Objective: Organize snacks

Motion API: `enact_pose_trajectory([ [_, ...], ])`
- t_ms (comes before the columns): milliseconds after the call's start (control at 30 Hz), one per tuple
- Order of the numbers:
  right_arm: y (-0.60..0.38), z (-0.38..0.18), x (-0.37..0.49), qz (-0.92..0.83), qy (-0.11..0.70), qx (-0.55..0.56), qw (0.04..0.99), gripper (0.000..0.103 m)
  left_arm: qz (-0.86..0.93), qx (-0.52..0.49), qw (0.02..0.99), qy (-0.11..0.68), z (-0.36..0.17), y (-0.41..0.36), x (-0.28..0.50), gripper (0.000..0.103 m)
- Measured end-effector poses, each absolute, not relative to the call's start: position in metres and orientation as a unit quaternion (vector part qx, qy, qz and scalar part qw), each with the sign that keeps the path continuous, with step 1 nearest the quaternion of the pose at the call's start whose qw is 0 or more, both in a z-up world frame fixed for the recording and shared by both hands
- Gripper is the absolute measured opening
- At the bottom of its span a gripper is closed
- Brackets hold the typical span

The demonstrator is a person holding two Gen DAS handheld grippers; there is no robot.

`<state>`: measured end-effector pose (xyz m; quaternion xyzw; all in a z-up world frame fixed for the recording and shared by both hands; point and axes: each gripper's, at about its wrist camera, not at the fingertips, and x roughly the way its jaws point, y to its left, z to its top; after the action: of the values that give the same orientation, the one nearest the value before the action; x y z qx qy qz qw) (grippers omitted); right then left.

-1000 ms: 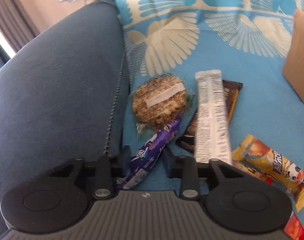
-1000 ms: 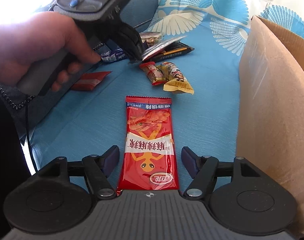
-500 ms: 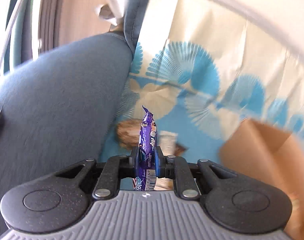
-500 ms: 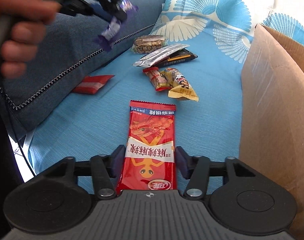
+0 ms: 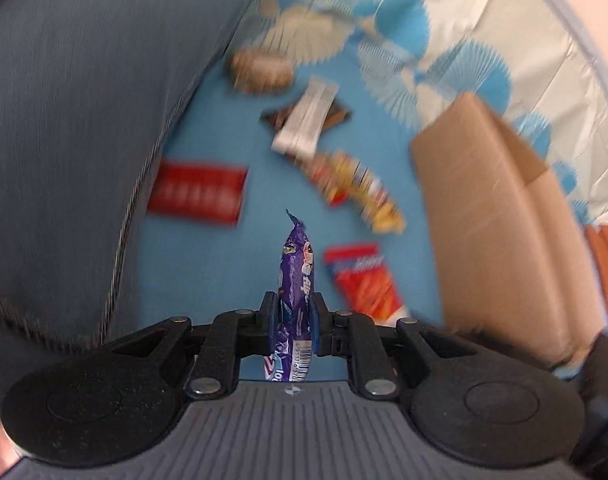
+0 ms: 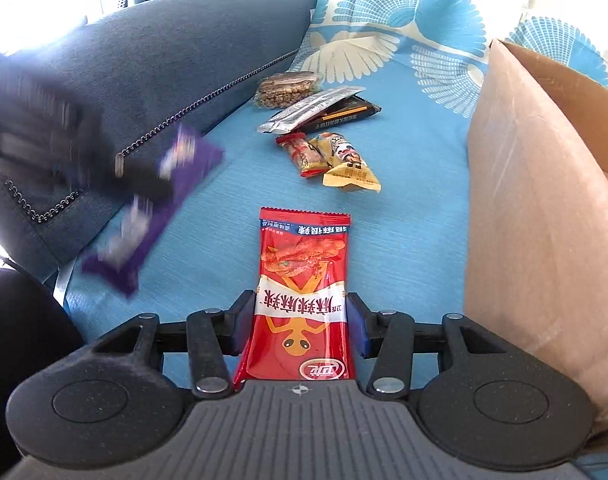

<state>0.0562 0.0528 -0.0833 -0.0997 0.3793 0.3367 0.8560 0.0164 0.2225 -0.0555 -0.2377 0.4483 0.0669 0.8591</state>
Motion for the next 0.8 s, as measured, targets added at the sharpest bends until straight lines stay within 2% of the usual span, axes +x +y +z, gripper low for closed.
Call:
enact_pose_trajectory([
  [167, 0.051, -0.082, 0.055, 0.338, 0.378, -0.093, 0.857, 0.053, 0.096, -0.267, 0.85, 0.444, -0.065, 0.234, 0.011, 0.02],
  [233, 0.05, -0.081, 0.055, 0.338, 0.377, -0.091, 0.858, 0.053, 0.101, -0.273, 0.849, 0.441, -0.064, 0.236, 0.011, 0.031],
  [433, 0.047, -0.079, 0.053, 0.343, 0.373, -0.085, 0.858, 0.058, 0.105, -0.233, 0.868, 0.425, -0.053, 0.223, 0.011, 0.045],
  [633, 0.048, -0.08, 0.052, 0.343, 0.371, -0.088, 0.858, 0.064, 0.089, -0.139, 0.882, 0.441, -0.052, 0.193, 0.021, 0.046],
  [800, 0.049, -0.081, 0.052, 0.34, 0.371, -0.093, 0.859, 0.068, 0.08, -0.108, 0.881, 0.454, -0.057, 0.181, 0.028, 0.046],
])
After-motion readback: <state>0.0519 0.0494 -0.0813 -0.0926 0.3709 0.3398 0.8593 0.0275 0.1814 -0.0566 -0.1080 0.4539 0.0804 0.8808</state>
